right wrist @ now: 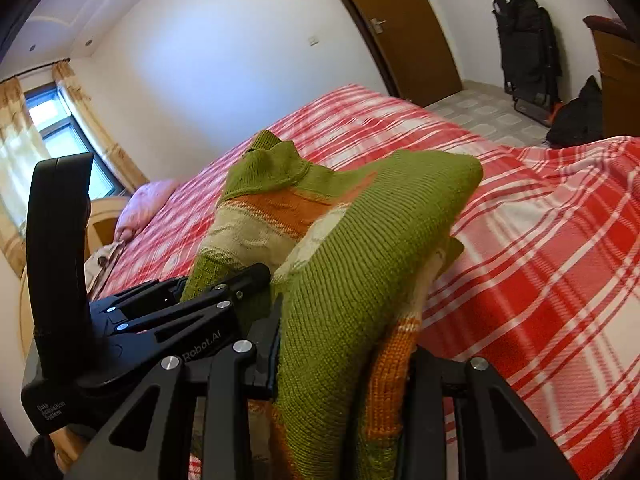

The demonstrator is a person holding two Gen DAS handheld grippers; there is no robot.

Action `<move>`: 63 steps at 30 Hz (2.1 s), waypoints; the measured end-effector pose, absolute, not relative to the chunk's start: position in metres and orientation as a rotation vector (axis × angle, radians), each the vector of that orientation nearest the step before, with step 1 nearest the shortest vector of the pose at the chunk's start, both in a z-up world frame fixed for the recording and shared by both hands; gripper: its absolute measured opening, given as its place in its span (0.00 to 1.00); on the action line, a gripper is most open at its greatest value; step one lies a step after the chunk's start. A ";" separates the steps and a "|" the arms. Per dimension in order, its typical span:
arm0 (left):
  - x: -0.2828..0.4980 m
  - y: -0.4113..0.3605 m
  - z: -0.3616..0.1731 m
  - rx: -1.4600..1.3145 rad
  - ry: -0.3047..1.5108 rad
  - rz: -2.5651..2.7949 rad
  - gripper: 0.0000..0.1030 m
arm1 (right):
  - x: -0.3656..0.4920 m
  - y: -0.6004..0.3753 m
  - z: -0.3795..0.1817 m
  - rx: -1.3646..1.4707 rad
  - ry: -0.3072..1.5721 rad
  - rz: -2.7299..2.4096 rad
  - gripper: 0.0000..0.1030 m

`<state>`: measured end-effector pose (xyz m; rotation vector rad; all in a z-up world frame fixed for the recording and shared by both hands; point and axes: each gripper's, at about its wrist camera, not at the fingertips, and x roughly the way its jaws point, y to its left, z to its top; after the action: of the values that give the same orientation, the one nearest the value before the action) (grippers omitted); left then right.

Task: Fold small clothes

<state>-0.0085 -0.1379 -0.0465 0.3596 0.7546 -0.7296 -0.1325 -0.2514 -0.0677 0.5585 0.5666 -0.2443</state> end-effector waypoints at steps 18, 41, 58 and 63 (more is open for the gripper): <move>0.011 -0.201 -0.025 0.380 0.701 -0.785 0.32 | -0.119 -0.299 -0.053 0.593 0.475 -0.327 0.34; 0.044 -0.259 -0.048 0.431 0.745 -0.803 0.32 | -0.092 -0.342 -0.072 0.652 0.485 -0.402 0.34; 0.059 -0.290 -0.075 0.477 0.743 -0.769 0.32 | -0.074 -0.371 -0.103 0.654 0.552 -0.476 0.34; 0.064 -0.291 -0.079 0.456 0.769 -0.768 0.39 | -0.074 -0.389 -0.121 0.754 0.563 -0.460 0.35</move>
<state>0.0644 -0.2911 -0.0785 0.4555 0.7689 -0.7677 -0.0740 -0.3886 -0.1212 0.7544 0.5625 -0.4596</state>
